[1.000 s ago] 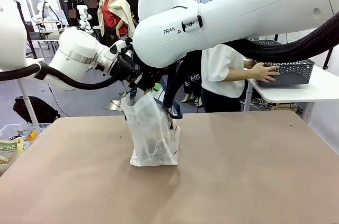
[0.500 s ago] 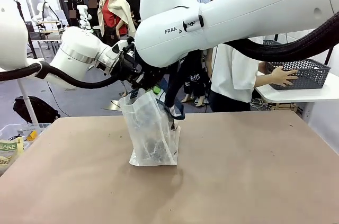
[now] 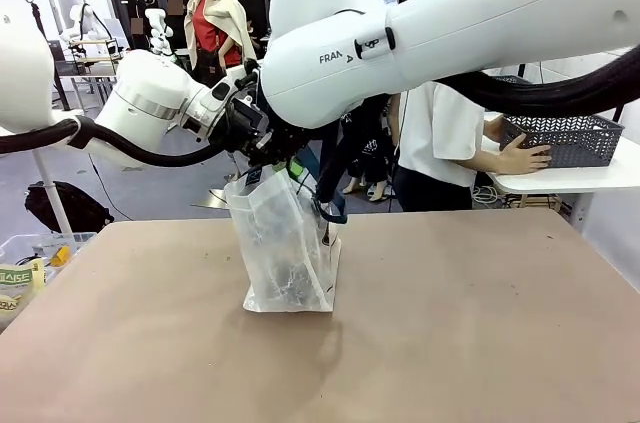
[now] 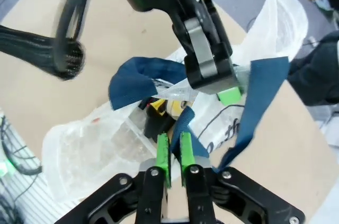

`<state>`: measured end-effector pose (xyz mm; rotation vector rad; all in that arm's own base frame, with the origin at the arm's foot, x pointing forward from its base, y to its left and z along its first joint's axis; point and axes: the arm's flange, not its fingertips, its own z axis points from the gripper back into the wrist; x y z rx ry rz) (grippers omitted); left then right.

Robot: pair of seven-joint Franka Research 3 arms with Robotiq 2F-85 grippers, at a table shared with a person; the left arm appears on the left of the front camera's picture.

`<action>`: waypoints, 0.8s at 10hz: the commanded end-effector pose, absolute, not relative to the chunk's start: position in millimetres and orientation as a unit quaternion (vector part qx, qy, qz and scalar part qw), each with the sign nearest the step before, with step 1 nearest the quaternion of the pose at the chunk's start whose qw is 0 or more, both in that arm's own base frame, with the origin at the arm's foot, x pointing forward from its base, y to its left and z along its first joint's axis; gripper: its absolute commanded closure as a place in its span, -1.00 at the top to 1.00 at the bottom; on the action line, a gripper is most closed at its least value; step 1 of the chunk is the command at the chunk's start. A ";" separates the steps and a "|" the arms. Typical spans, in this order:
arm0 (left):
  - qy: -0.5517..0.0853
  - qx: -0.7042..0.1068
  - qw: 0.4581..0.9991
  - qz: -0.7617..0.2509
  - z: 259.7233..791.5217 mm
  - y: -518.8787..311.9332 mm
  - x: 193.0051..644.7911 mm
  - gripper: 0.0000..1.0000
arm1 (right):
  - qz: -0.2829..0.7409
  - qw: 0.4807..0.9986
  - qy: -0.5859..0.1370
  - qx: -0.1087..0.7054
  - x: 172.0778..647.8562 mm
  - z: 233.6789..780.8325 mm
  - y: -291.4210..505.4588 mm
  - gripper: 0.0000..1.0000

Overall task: Transfer purchased items from the store into the shopping bag.
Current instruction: Move the Reusable shopping bag to the right side of the table.

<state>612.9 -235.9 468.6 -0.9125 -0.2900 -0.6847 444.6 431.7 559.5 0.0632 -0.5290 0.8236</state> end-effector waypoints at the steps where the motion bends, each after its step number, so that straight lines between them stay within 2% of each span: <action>1: -0.133 -0.418 0.840 -0.319 468.5 -236.6 621.4 -1.00 | 0.370 0.883 -0.288 0.029 415.3 564.6 411.0 -0.03; 3: -0.128 -0.414 0.842 -0.320 467.4 -237.5 622.1 -1.00 | 0.331 0.886 -0.323 0.033 401.7 578.9 384.0 0.73; 4: -0.127 -0.412 0.844 -0.319 467.6 -236.8 621.5 -1.00 | 0.299 0.891 -0.338 0.036 399.1 587.6 363.7 1.00; 6: -0.125 -0.413 0.845 -0.317 467.3 -235.1 620.3 -1.00 | 0.210 0.913 -0.348 0.033 404.9 608.9 305.6 1.00; 8: -0.125 -0.406 0.847 -0.320 466.5 -237.6 618.4 -1.00 | 0.099 0.937 -0.331 0.058 433.7 620.9 215.7 1.00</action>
